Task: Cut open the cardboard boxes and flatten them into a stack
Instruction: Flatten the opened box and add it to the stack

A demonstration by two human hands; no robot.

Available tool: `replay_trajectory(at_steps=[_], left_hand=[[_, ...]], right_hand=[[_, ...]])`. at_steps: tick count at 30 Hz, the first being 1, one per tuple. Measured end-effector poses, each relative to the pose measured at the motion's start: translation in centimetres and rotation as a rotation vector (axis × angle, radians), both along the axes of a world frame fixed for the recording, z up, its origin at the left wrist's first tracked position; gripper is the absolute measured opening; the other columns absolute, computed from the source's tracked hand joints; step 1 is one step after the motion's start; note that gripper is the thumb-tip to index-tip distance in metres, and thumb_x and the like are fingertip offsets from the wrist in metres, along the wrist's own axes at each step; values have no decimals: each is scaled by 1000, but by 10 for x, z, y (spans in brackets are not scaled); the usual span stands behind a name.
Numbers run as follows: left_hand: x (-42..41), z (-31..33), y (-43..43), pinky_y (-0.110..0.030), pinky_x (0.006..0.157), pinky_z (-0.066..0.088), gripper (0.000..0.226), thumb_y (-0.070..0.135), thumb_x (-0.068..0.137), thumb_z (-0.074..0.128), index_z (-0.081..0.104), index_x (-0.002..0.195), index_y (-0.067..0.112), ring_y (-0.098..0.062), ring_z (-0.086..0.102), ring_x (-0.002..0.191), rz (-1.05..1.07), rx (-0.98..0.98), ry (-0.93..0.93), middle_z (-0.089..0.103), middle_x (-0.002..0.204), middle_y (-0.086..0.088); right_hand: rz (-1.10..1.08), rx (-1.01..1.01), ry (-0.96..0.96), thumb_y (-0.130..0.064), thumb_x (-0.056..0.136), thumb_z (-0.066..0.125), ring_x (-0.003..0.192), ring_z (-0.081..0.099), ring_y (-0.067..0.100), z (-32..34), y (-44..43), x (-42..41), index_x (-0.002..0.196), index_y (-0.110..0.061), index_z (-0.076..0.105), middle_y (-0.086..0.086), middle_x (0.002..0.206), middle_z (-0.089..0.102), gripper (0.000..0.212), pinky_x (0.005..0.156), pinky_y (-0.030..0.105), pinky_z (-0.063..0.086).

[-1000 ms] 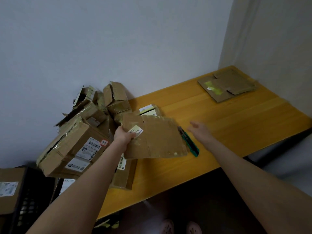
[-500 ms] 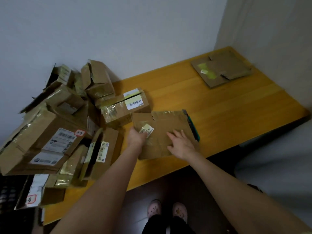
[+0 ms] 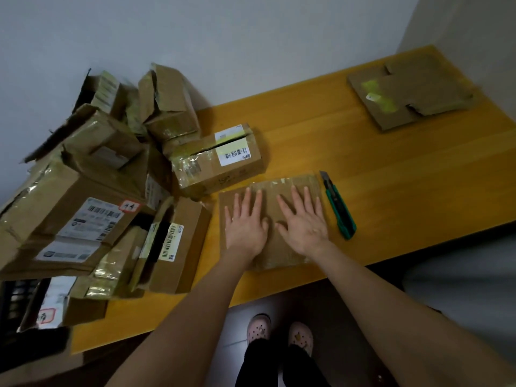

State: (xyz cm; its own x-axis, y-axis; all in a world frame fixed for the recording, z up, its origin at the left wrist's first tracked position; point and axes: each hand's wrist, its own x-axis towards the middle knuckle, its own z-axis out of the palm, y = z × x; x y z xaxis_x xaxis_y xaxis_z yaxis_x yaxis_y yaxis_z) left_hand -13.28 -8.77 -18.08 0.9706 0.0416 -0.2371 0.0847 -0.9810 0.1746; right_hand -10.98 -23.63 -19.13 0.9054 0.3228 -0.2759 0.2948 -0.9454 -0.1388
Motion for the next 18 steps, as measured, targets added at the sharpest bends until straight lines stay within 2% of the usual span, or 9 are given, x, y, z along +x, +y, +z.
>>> replay_trajectory(at_steps=[3, 6, 10, 18], left_hand=[[6, -24, 6, -56, 116, -6, 62, 47, 100, 20, -13, 152, 35, -27, -13, 148, -84, 76, 18, -14, 162, 3], [4, -48, 12, -62, 115, -5, 59, 50, 100, 15, -15, 150, 39, -27, -13, 148, -77, 95, 60, -15, 161, 5], [2, -72, 15, -62, 110, -12, 59, 54, 94, 3, -11, 149, 40, -27, -9, 149, -59, 144, -5, -17, 158, 7], [3, -68, 15, -64, 112, -5, 60, 54, 94, 9, -2, 152, 38, -28, -4, 149, -56, 113, -9, -1, 163, 2]], right_hand=[[57, -18, 8, -59, 96, 22, 144, -22, 31, -18, 8, 10, 151, -36, -8, 5, 158, -23, 67, 115, 53, -12], [56, -22, 41, -62, 95, 16, 143, -24, 31, -39, 11, 10, 149, -38, -11, 4, 157, -25, 65, 113, 57, -13], [32, -30, -45, -65, 89, 3, 145, -20, 33, -63, 13, 10, 145, -39, -15, 4, 157, -22, 65, 110, 58, -14], [23, -36, -46, -65, 86, 0, 144, -20, 33, -64, 15, 9, 147, -39, -12, 4, 155, -26, 68, 110, 59, -15]])
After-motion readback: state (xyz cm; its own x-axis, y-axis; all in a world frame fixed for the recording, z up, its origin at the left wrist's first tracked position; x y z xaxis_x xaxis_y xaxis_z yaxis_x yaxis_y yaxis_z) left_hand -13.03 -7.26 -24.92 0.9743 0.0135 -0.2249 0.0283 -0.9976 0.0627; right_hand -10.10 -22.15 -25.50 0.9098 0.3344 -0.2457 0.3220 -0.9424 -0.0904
